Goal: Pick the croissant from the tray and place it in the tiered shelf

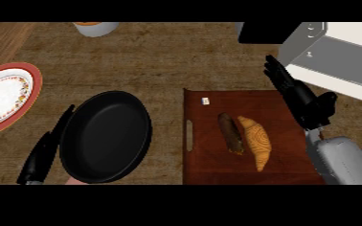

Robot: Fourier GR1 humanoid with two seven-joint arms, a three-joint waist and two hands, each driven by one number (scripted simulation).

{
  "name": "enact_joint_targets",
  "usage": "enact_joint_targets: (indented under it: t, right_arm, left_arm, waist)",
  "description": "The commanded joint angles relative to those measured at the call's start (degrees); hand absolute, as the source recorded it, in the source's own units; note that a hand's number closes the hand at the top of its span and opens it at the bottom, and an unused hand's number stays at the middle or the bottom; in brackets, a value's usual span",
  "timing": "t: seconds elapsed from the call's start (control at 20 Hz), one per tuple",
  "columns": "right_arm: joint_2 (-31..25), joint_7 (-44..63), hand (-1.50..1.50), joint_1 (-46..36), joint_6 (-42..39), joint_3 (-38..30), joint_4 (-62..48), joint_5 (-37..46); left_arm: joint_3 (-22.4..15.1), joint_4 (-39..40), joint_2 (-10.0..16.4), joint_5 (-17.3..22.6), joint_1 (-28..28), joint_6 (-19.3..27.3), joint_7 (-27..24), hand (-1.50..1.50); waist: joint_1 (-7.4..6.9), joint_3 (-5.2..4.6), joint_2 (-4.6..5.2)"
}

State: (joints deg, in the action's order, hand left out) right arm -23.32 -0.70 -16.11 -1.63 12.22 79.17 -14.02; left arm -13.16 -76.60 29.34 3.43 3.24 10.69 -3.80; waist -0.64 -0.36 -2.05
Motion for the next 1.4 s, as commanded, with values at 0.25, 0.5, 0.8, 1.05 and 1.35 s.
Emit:
enact_joint_targets:
  t: [0.25,0.5,0.8,1.05,1.35]
  right_arm:
    - [9.18,-2.06,1.50,-4.77,24.19,10.46,6.21,25.97]
    - [4.88,1.88,-1.50,2.98,46.32,4.79,1.26,42.63]
    - [19.35,13.71,-1.50,12.64,56.72,18.38,-0.64,65.64]
    - [18.52,26.84,-1.50,15.58,49.74,12.75,-1.54,83.96]
    - [22.09,41.68,-1.50,18.27,30.27,12.57,1.54,98.62]
  left_arm:
    - [9.44,-2.82,-1.31,10.02,-4.57,-0.75,4.62,0.00]
    - [9.34,-1.88,-2.39,12.03,-0.06,-1.92,4.06,0.00]
    - [10.17,-4.53,-2.01,12.91,-2.21,-2.29,7.12,0.00]
    - [12.07,-2.10,-0.81,13.66,0.30,-3.75,4.56,0.00]
    - [12.41,-3.57,-0.90,14.63,0.60,-4.00,5.80,0.00]
  waist:
    - [0.23,0.22,1.54]
    - [2.23,0.06,1.12]
    - [1.45,0.20,1.64]
    - [3.39,-0.31,1.10]
    - [3.04,-0.32,1.04]
